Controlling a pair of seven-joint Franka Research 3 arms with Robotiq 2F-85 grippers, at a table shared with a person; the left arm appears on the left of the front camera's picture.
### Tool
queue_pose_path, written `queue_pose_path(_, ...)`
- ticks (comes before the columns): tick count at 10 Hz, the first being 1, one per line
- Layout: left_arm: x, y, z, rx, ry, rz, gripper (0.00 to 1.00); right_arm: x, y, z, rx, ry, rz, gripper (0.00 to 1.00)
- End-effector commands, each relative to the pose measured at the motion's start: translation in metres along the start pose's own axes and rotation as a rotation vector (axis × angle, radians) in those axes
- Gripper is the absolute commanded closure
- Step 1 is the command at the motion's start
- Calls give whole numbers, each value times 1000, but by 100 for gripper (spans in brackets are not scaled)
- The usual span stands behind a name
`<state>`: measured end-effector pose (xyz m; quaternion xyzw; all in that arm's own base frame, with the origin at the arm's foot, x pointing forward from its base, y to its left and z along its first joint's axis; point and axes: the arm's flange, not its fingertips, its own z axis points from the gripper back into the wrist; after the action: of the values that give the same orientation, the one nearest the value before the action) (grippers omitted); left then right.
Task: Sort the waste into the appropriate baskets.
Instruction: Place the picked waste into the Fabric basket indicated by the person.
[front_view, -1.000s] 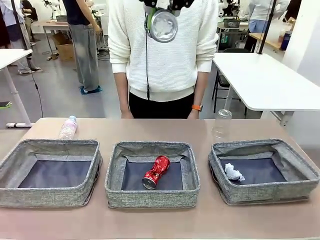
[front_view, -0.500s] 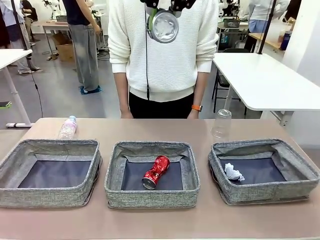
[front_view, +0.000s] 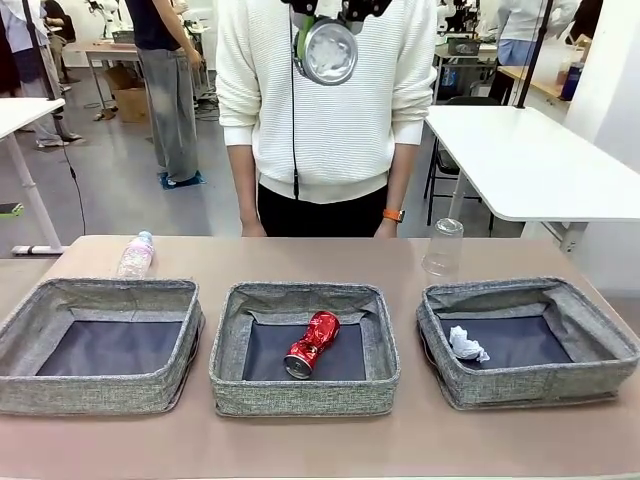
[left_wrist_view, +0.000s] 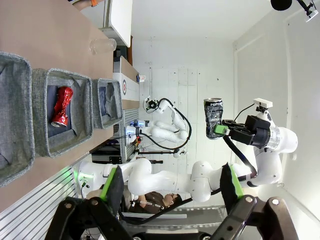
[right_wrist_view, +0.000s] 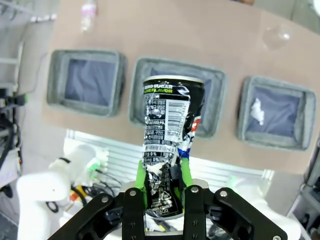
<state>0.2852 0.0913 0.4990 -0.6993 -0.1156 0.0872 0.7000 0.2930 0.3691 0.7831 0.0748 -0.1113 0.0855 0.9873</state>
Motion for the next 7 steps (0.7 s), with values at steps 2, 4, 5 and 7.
queue_pose_path(2,-1,-1,2,8,0,10,0,-1,0,3,0,-14,-2,70)
queue_pose_path(4,-1,-1,2,8,0,10,0,-1,0,3,0,-14,-2,70)
queue_pose_path(5,-1,-1,2,8,0,10,0,-1,0,3,0,-14,-2,70)
queue_pose_path(7,-1,-1,2,8,0,10,0,-1,0,3,0,-14,-2,70)
